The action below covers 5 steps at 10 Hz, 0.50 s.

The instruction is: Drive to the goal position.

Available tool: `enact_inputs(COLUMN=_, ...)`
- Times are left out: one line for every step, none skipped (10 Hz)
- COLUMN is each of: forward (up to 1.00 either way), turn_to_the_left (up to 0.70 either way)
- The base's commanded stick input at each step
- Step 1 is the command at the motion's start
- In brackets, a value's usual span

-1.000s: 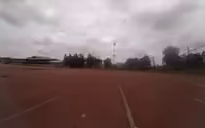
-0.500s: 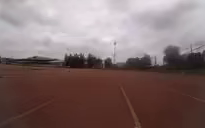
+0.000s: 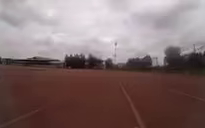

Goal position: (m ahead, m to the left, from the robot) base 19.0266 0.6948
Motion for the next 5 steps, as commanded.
enact_inputs(forward=0.70, turn_to_the_left=0.00)
enact_inputs(forward=0.70, turn_to_the_left=0.00)
enact_inputs(forward=0.70, turn_to_the_left=0.00)
enact_inputs(forward=0.70, turn_to_the_left=0.00)
enact_inputs(forward=0.70, turn_to_the_left=0.00)
